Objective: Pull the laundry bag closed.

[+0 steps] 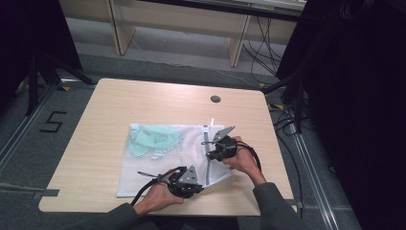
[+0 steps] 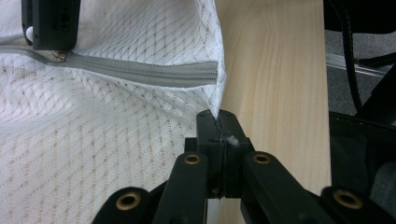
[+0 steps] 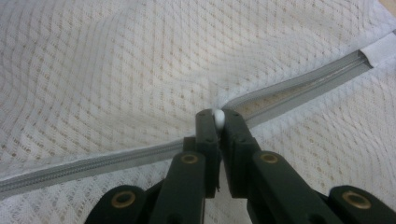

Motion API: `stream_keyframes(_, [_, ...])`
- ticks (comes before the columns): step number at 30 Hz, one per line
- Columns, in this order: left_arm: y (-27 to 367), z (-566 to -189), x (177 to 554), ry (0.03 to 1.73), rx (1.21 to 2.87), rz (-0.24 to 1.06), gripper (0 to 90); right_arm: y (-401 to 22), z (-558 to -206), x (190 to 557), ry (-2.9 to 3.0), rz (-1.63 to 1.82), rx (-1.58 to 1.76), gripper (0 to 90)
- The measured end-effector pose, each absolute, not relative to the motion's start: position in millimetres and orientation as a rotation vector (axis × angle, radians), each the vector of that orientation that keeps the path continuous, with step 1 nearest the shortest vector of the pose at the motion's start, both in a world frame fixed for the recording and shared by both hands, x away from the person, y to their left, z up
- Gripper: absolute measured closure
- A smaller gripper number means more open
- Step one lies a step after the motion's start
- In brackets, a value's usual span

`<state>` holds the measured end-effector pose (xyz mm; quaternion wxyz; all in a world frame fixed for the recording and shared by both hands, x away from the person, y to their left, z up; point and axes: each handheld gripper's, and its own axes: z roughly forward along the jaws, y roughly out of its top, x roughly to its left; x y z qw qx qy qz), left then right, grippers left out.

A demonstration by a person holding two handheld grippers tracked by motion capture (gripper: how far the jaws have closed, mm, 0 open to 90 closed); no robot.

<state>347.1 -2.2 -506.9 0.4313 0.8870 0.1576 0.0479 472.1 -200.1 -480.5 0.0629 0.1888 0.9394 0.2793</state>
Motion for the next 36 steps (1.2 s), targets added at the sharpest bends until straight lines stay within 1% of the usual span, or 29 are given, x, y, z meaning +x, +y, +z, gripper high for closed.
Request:
stream_keyframes(9, [-2, -506, 347, 0.391, 2.211, 0.120, 89.1, -202, -479, 479, 2.823, 0.847, 0.597, 86.8])
stream_keyframes(10, [-2, -506, 348, 0.370, 2.211, 0.129, 89.1, -202, -478, 481, 2.818, 0.844, 0.587, 86.8])
stream_keyframes(12, [-2, -506, 346, 0.393, 2.213, 0.112, 89.1, -203, -477, 482, 2.807, 0.853, 0.614, 86.8])
stream_keyframes(27, [-3, -507, 345, 0.388, 2.216, 0.117, 89.1, -202, -477, 495, 2.782, 0.859, 0.603, 86.8])
stream_keyframes(32, [-4, -507, 344, 0.387, 2.217, 0.112, 89.1, -203, -475, 496, 2.783, 0.839, 0.669, 86.8])
stream_keyframes(33, [-4, -508, 344, 0.386, 2.219, 0.111, 89.1, -203, -476, 499, 2.774, 0.856, 0.627, 86.8])
stream_keyframes(36, [-4, -508, 344, 0.388, 2.218, 0.111, 89.1, -203, -478, 499, 2.769, 0.838, 0.640, 86.7])
